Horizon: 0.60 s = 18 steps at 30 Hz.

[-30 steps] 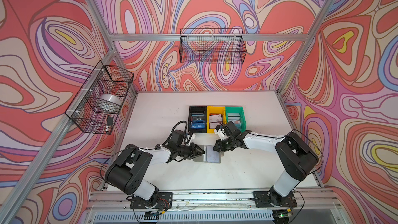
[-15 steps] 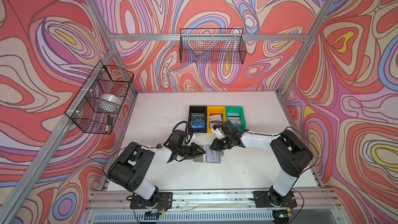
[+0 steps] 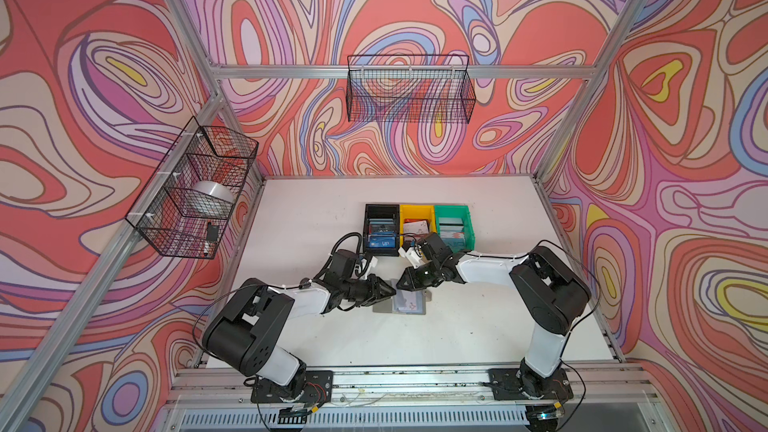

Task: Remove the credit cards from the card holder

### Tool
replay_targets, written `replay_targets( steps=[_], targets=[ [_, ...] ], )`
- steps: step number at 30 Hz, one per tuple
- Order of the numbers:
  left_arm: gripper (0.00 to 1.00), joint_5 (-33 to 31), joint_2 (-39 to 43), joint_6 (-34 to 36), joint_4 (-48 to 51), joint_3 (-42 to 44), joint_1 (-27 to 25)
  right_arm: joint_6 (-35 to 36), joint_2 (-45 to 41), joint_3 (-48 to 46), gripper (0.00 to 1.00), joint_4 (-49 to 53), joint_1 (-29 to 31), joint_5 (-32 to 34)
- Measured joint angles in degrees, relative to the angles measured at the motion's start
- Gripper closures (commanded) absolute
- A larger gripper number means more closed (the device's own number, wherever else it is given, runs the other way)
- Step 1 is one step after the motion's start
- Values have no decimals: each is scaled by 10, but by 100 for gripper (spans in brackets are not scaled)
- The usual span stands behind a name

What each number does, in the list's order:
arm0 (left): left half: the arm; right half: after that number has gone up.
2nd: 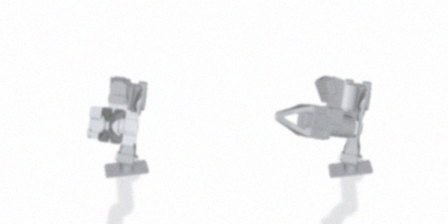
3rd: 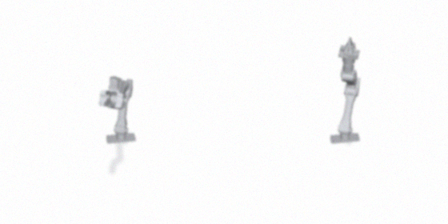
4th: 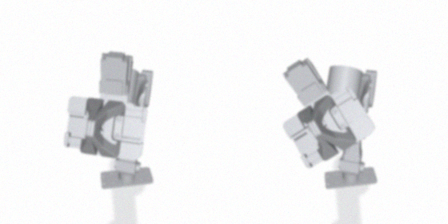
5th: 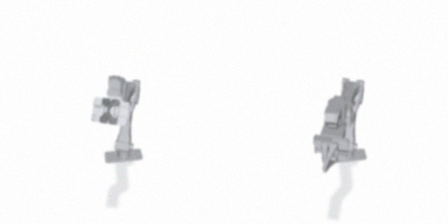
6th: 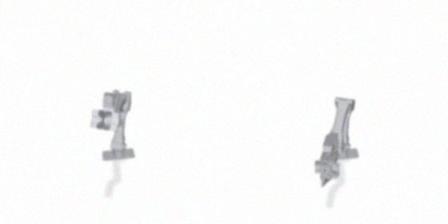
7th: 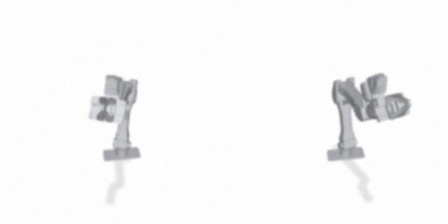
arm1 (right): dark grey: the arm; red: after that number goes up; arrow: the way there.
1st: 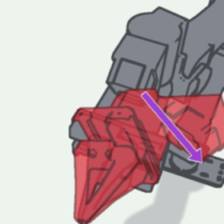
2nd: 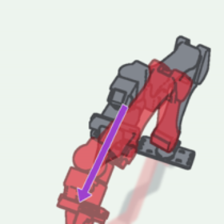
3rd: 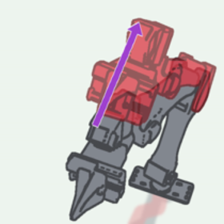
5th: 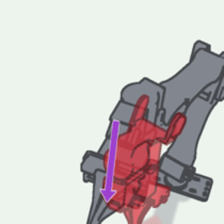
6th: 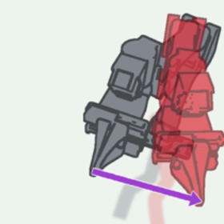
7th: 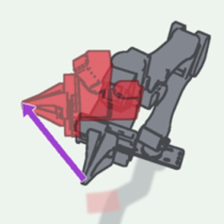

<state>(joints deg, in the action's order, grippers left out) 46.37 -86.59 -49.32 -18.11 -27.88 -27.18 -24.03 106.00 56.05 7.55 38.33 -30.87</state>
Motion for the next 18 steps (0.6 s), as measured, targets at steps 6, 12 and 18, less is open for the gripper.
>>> replay_targets(
  steps=[6, 12, 18],
  targets=[
    [69, -19, 26, 16, 65, -17, 0, -7, 13, 2, 82, -8, 8, -13],
    [70, -27, 31, 13, 68, -27, 0, -14, 15, -2, 83, -15, 8, -29],
    [70, -22, -1, -18, 5, -11, 0, -21, 15, -10, 83, -24, 8, -40]
  ],
)
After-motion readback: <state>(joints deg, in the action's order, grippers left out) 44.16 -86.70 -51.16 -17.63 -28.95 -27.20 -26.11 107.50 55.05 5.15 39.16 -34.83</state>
